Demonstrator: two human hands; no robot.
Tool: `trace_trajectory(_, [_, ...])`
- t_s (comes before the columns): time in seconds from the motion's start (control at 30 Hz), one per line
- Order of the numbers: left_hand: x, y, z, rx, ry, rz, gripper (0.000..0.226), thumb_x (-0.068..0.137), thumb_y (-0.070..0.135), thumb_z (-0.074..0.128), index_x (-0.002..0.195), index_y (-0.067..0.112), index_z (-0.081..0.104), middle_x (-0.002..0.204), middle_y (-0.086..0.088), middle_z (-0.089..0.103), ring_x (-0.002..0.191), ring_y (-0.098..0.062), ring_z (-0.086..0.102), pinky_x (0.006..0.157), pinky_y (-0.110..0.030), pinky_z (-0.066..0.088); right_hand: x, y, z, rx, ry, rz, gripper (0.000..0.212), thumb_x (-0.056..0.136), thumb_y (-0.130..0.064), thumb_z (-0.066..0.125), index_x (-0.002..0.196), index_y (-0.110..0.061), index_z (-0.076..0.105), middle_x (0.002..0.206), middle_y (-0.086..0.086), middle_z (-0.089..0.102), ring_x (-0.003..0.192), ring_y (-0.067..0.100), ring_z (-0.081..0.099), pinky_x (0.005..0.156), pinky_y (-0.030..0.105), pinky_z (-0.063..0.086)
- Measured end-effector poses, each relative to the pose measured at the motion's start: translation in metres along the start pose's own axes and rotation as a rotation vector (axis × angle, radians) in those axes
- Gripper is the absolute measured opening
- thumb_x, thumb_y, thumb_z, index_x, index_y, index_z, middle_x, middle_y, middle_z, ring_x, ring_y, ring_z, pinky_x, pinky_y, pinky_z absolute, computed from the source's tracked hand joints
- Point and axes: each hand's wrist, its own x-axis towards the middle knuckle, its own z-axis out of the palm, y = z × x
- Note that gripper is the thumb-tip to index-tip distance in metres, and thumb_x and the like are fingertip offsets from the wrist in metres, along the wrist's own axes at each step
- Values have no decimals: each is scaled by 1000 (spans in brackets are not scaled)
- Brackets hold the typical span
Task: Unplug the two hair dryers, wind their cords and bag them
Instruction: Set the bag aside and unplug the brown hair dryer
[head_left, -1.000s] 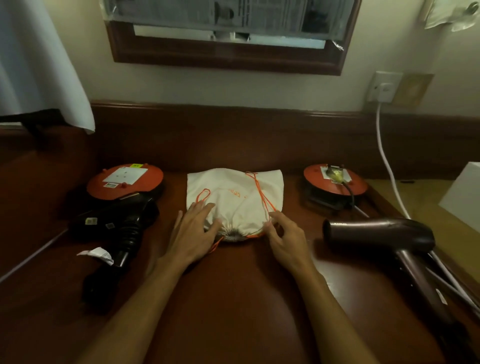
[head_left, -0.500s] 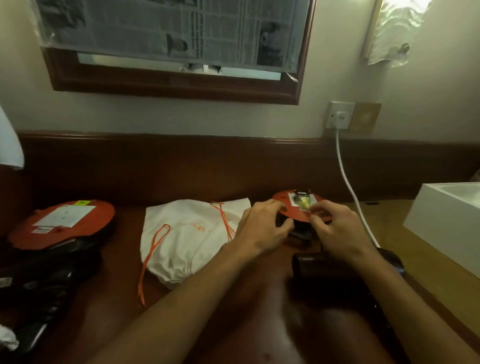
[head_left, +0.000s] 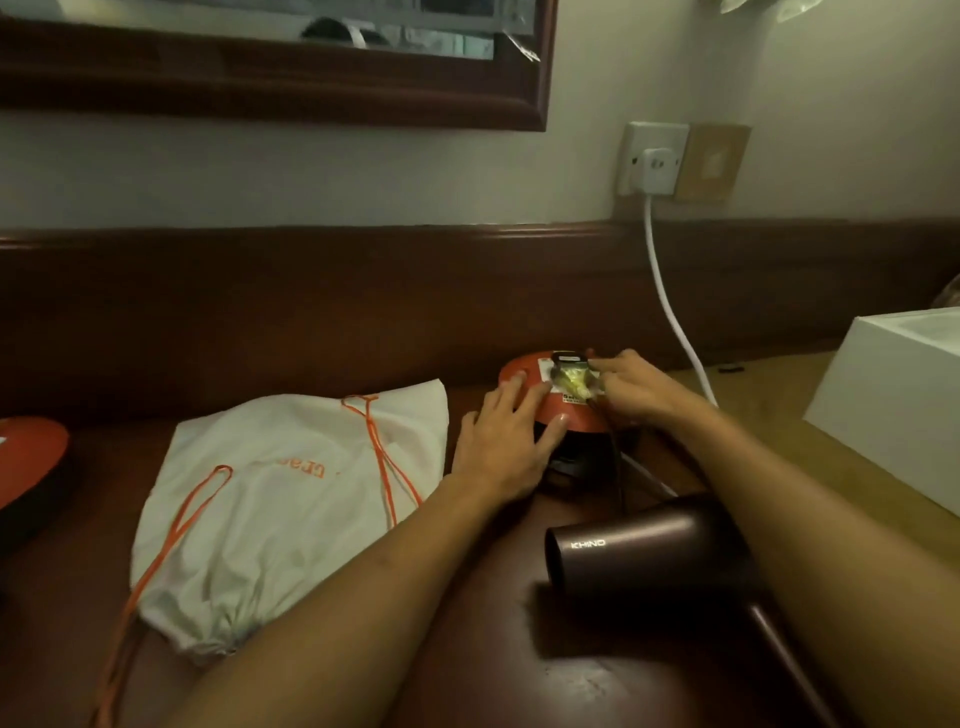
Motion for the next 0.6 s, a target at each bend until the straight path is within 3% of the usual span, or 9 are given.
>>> trace_trajectory(0.13, [3, -3, 1, 8, 22, 14, 62, 103, 62, 32, 159, 36, 23, 170, 2, 16, 154, -26, 20, 119, -56, 28, 22, 10, -1, -11, -67, 25, 42, 105, -22, 43, 146, -17, 49, 156, 13, 21, 139, 38, 38, 116, 41, 35])
trace_trajectory(0.4, [0, 0, 1, -2, 8, 4, 63, 103, 63, 31, 160, 37, 19, 172, 3, 10, 156, -25, 14, 120, -60, 26, 22, -5, -13, -124, -128, 66, 47, 106, -15, 38, 153, -15, 39, 159, 13, 14, 138, 38, 37, 108, 40, 40])
trace_trajectory(0.5, [2, 2, -2, 13, 3, 0, 63, 103, 62, 33, 159, 37, 21, 171, 2, 12, 155, -26, 17, 120, -59, 27, 23, -1, -12, -33, -95, 52, 39, 102, -11, 42, 138, -16, 57, 156, 13, 28, 130, 33, 46, 108, 42, 41])
trace_trajectory(0.57, [5, 0, -6, 18, -4, 0, 64, 102, 63, 35, 159, 37, 23, 170, 2, 16, 153, -27, 22, 119, -58, 30, 21, -2, -2, 85, 45, 60, 25, 99, -17, 47, 106, -23, 70, 141, 13, 54, 115, 27, 56, 107, 49, 44])
trace_trajectory(0.6, [5, -1, -7, 15, -13, 1, 64, 102, 63, 36, 159, 36, 23, 170, 2, 17, 153, -27, 23, 119, -57, 30, 20, -4, 4, 135, 136, 71, 24, 100, -26, 46, 104, -25, 70, 135, 12, 60, 119, 27, 55, 109, 52, 39])
